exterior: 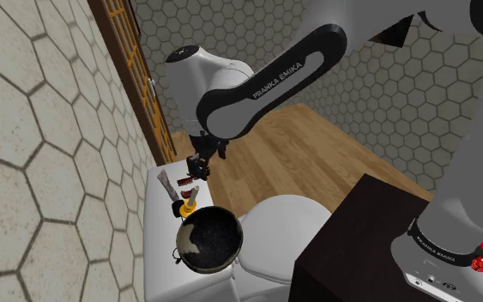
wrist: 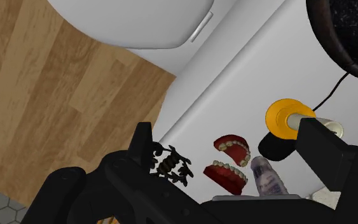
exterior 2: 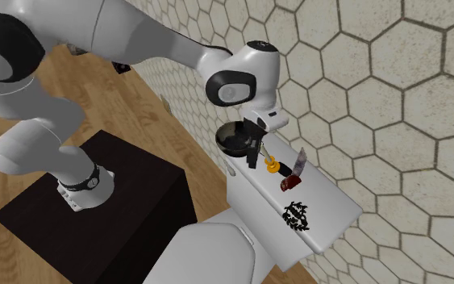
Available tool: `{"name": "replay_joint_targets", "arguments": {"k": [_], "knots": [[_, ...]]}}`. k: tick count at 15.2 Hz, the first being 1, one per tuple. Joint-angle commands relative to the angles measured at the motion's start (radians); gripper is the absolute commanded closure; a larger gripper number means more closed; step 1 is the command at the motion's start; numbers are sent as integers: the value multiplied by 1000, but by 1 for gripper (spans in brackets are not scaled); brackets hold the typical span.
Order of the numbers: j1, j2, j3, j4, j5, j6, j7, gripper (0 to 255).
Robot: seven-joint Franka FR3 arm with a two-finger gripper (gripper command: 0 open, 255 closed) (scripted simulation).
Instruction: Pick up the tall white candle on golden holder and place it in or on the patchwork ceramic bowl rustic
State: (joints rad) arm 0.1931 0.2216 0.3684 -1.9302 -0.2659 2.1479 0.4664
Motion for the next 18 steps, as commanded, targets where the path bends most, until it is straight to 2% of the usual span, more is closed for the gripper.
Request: {"name": "replay_joint_targets", "arguments": {"k": [1,9,18], "knots": [[28,83,2,70,-40,-4,30,0],[162,399,-20,390,-150,-63,87,0],[163,453,-38,373,-174,6,100,0]]}}
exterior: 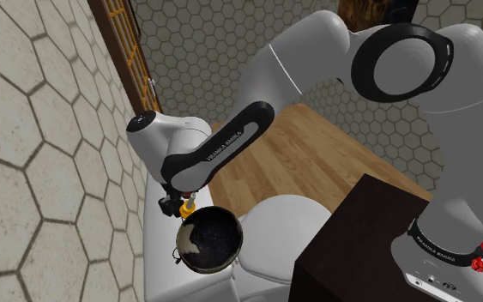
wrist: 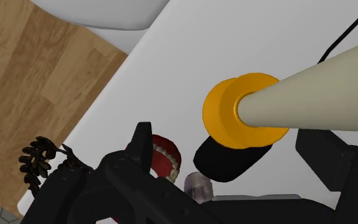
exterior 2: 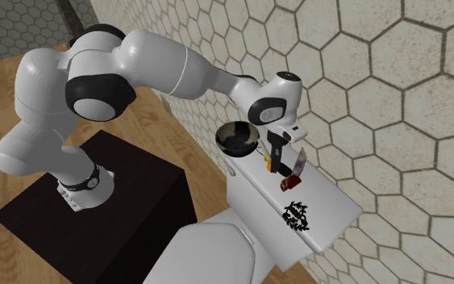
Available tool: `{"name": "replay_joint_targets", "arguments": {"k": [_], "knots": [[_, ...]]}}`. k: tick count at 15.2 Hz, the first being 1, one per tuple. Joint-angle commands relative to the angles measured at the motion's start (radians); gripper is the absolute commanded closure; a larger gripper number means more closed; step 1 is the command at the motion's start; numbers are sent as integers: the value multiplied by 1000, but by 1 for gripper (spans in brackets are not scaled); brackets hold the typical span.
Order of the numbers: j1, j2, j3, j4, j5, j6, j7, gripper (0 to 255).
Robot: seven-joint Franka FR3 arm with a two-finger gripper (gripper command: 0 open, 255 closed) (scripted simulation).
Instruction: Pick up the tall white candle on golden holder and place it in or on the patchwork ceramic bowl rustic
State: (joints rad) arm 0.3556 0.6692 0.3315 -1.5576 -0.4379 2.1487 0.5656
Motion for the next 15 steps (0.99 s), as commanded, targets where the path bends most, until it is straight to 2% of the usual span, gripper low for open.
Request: {"name": "replay_joint_targets", "arguments": {"k": [1,7,8,15], "knots": [[0,5,-2,0,-2,6,1,0],[0,5,-2,0,-2,5,1,0],[0,5,-2,0,-2,5,1,255],[0,5,-2,0,-2,6,1,255]]}}
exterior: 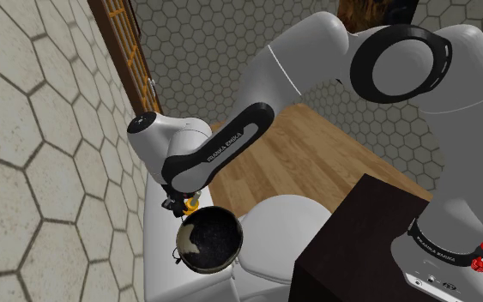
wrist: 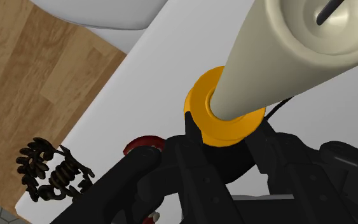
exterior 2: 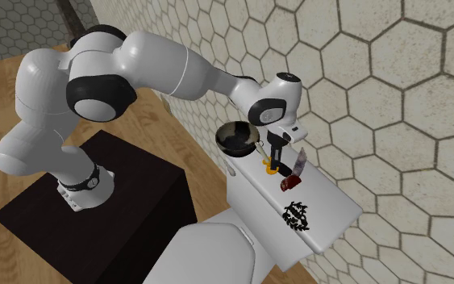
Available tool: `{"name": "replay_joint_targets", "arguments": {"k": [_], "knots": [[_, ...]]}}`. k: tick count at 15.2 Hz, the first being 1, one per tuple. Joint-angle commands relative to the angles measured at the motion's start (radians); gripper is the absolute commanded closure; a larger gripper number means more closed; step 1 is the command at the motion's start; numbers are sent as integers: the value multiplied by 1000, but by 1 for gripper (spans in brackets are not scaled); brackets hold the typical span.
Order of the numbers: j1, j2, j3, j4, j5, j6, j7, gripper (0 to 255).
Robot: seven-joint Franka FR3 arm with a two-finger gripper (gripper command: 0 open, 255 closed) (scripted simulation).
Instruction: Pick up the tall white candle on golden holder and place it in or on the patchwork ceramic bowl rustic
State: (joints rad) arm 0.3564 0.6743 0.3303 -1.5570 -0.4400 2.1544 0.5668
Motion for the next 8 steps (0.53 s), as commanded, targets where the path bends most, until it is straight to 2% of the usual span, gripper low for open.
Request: {"name": "replay_joint_targets", "arguments": {"k": [1,8], "knots": [[0,0,0,0,0,0,0,255],[-7,-43,13,13,20,-54,-19,255]]}}
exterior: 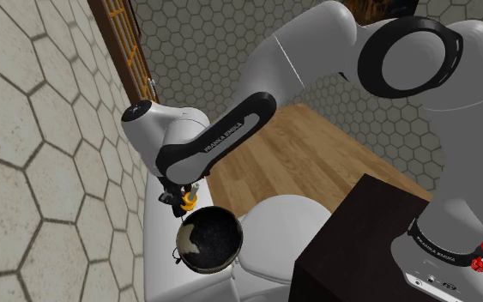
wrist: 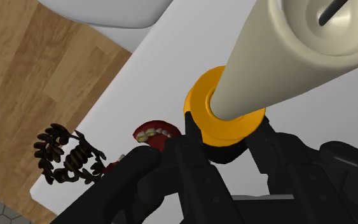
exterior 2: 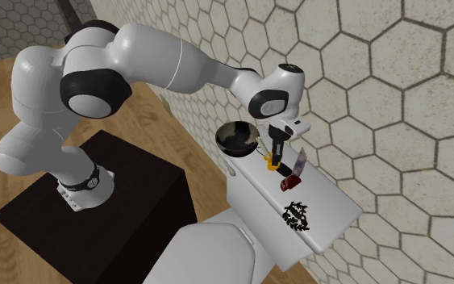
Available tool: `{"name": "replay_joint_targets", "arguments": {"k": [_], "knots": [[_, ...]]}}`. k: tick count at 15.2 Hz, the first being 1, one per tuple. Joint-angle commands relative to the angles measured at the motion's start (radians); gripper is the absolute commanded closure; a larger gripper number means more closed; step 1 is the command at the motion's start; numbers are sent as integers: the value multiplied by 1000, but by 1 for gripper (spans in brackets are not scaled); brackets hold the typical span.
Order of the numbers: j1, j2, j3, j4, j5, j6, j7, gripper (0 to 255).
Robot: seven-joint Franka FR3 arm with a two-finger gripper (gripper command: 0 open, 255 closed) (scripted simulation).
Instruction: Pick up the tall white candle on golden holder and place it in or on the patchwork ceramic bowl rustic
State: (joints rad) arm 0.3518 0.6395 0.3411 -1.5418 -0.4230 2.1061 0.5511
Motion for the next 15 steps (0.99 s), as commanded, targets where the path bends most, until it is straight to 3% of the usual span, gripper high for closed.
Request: {"name": "replay_joint_targets", "arguments": {"k": [1,15], "knots": [[-3,-14,4,1,6,-15,-6,255],[-10,-91,26,72,47,-154,-48,255]]}}
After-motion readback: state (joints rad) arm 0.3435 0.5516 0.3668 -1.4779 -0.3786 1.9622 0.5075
